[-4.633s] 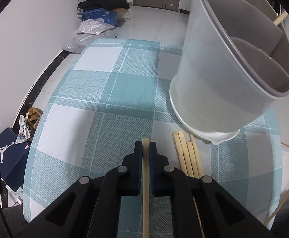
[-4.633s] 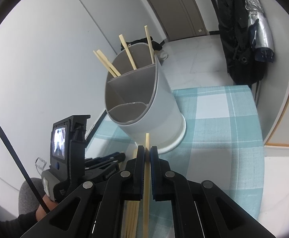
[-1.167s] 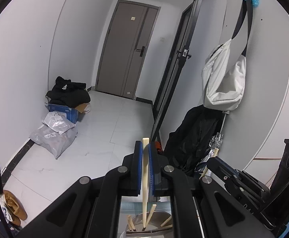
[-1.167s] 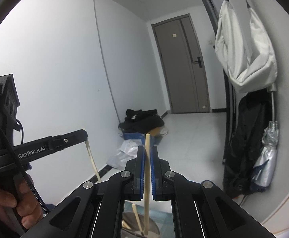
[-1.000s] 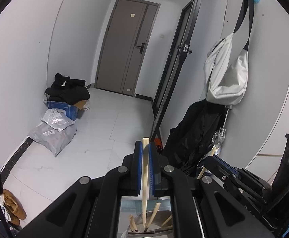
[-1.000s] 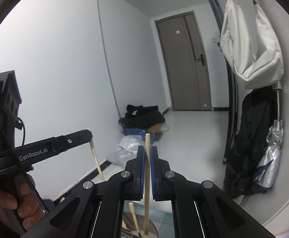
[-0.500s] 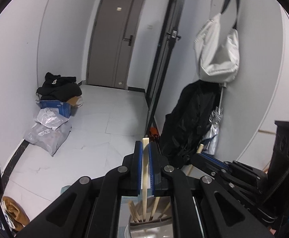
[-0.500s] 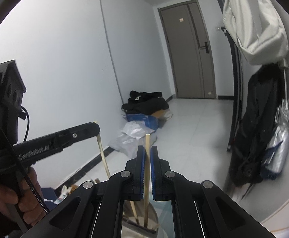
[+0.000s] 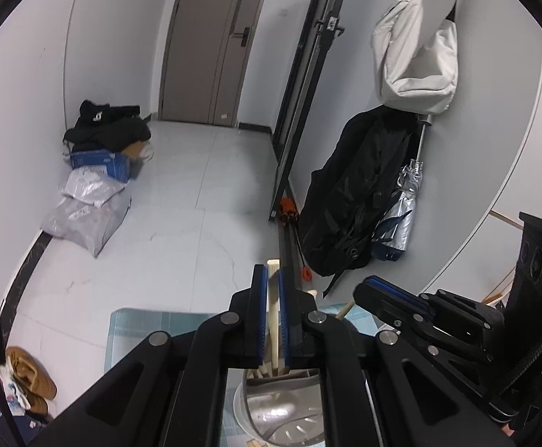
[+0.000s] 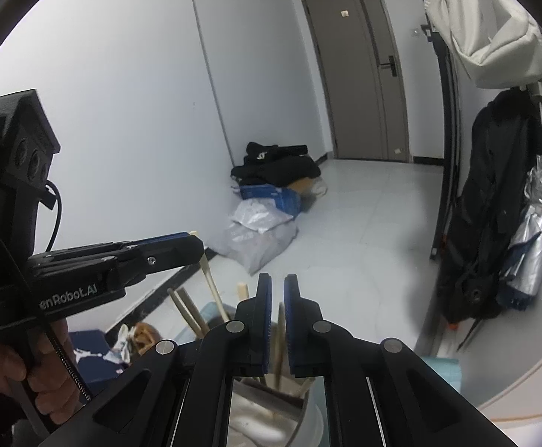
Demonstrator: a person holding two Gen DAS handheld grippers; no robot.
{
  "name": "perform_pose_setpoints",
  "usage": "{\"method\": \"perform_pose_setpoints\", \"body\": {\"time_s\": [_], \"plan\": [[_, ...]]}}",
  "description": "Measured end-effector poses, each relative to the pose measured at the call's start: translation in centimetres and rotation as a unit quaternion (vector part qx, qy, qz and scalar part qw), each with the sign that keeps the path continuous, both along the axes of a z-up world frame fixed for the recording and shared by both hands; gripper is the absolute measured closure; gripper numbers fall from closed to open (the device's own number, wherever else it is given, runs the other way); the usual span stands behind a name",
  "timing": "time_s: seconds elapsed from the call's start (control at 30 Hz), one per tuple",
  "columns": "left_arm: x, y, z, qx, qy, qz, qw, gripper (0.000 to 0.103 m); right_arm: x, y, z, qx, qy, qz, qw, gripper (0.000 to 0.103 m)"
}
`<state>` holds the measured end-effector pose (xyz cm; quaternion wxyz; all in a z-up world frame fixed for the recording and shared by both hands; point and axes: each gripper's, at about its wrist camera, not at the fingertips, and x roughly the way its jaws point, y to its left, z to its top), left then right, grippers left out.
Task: Organize utensils
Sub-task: 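Open both grippers and withdraw them up from the holder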
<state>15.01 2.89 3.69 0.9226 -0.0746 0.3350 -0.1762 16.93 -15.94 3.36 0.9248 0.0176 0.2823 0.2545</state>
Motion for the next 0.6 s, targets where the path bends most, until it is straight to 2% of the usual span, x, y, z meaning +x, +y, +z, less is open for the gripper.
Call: {"method": "perform_pose_setpoints", "body": {"time_s": [0.1, 0.17, 0.27, 0.33, 0.47, 0.57, 0.6], "plan": [[-0.7, 0.0, 0.3, 0.009, -0.001, 0.009, 0.9999, 0.099, -0.6, -0.2, 0.1, -0.001, 0.004, 0.0, 1.0, 0.095], [-1.2, 0.3, 0.6, 0.015, -0.003, 0.023, 0.9996, 0.091, -0.9, -0.4, 0.3, 0.002, 0.005, -0.003, 1.0, 0.092], [-1.9, 1.1, 1.0, 0.008, -0.004, 0.045, 0.999, 0.076, -1.7, -1.1, 1.0, 0.009, 0.003, -0.014, 1.0, 0.081], [-2.4, 1.6, 1.3, 0.008, -0.009, 0.064, 0.9979, 0.06, -2.1, -1.4, 1.5, 0.011, 0.0, -0.019, 1.0, 0.077], [-3.8, 2.2, 1.8, 0.024, -0.03, 0.096, 0.9946, 0.047, -3.9, -1.8, 2.6, 0.011, -0.01, -0.028, 0.999, 0.067], [-4.9, 2.4, 2.2, 0.028, -0.036, 0.108, 0.9931, 0.038, -5.2, -1.8, 3.1, 0.009, -0.011, -0.035, 0.999, 0.064], [-5.5, 2.4, 2.4, 0.03, -0.04, 0.113, 0.9924, 0.033, -5.5, -1.9, 3.3, 0.01, -0.012, -0.037, 0.999, 0.063]]}}
